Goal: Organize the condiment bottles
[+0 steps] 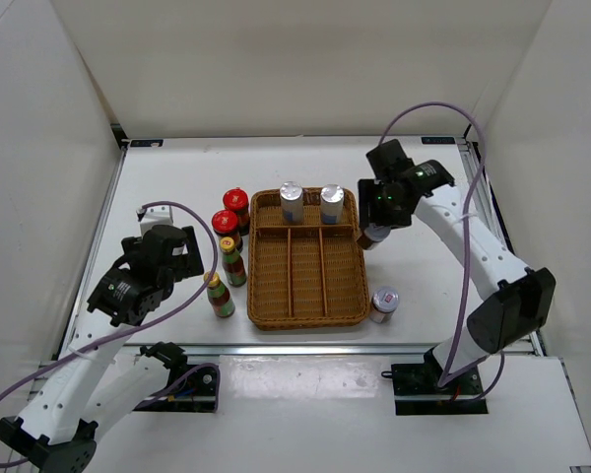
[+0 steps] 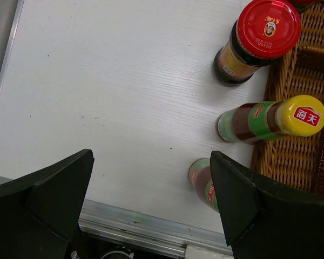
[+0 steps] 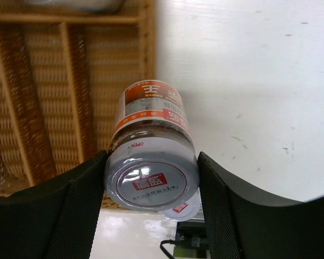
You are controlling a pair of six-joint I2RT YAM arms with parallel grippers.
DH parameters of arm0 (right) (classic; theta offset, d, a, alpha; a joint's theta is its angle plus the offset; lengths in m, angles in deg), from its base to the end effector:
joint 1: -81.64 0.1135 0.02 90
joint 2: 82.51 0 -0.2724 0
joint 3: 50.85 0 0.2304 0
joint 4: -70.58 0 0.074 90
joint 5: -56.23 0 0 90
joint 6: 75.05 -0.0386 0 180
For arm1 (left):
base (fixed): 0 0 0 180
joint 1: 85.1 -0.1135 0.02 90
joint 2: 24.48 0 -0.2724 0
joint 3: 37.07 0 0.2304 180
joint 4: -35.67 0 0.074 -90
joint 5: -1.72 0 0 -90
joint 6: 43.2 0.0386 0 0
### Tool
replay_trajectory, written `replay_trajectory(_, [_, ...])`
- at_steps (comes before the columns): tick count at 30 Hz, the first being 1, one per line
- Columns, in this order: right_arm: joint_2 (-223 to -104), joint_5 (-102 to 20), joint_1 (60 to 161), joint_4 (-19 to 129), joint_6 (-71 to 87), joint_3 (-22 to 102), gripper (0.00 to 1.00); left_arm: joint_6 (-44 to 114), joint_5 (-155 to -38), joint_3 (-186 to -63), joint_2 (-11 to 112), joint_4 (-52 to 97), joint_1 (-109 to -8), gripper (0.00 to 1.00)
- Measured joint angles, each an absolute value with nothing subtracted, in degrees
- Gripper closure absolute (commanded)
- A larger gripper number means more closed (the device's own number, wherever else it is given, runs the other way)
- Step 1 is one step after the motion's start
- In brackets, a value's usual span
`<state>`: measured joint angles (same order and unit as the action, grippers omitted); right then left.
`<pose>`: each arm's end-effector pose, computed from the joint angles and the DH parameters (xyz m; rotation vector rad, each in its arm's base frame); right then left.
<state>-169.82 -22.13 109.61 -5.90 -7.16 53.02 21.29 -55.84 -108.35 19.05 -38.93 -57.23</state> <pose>0.2546 0.1264 0.3545 -0.0614 2.5824 0.0552 0.0975 -0.0281 0.3306 -0.2101 2.2305 0.1832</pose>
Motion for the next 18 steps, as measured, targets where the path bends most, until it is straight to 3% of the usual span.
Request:
replay_trajectory(11, [-180.5, -23.5, 114.9, -3.5, -7.1, 55.6, 1.0, 21.3, -55.8, -108.3, 18.5, -38.9, -57.2, 0.01])
replay_trajectory(15, [-183.6, -23.6, 114.9, -1.1, -6.9, 56.5, 0.92, 21.3, -55.8, -108.3, 18.1, -38.9, -57.2, 0.01])
replay_trajectory(18, [-185.3, -24.6, 115.1, -0.1, -6.9, 56.6, 0.92, 21.3, -55.8, -108.3, 18.1, -38.9, -57.2, 0.01])
